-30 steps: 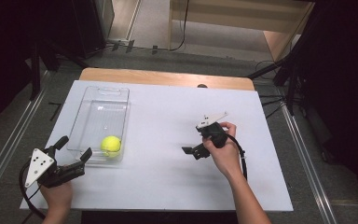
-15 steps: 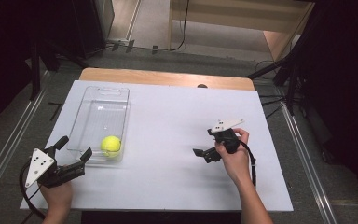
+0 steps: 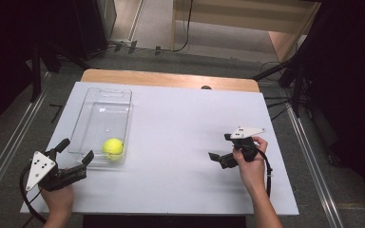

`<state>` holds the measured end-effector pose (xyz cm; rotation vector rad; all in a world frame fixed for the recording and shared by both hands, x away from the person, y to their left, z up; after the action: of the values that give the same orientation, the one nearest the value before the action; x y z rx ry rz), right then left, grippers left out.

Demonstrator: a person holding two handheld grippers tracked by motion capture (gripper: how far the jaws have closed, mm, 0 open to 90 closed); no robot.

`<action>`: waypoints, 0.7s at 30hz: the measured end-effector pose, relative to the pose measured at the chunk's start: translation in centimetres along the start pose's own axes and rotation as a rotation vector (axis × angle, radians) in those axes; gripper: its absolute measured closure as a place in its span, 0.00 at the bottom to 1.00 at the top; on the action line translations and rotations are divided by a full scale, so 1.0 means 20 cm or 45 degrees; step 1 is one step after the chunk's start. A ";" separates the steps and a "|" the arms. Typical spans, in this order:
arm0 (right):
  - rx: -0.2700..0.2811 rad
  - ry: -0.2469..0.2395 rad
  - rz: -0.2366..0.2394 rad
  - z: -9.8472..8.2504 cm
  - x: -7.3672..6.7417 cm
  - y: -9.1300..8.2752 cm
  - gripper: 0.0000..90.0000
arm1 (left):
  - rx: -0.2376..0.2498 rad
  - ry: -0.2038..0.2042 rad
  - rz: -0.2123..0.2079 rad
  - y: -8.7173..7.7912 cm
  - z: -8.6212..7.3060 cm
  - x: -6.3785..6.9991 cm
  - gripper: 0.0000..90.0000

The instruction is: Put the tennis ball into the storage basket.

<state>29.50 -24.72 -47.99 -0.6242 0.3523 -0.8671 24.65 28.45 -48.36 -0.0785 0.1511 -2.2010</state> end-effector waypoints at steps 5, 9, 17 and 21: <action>0.021 0.025 -0.035 -0.05 0.03 -0.04 0.00 | -0.004 0.000 0.005 0.00 0.00 0.00 0.13; 0.028 0.048 -0.064 -0.09 0.05 -0.06 0.00 | -0.002 0.000 0.004 0.00 0.00 0.00 0.13; 0.065 0.081 -0.083 -0.17 0.08 -0.11 0.00 | -0.005 0.002 0.006 0.00 0.00 0.00 0.13; 0.078 0.098 -0.102 -0.20 0.09 -0.13 0.00 | -0.003 0.001 0.003 0.00 0.00 0.00 0.13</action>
<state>26.84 -28.94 -49.51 -0.5523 0.3712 -0.9771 24.61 28.41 -48.37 -0.0784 0.1538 -2.1987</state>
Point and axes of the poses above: each handheld gripper's, and its own axes: y roughly forward along the jaws, z roughly out of its top, x roughly to its right, the point moved 1 cm from there along y, roughly forward along the jaws, and after that the axes turned 8 degrees about -z, right-handed, at the moved point
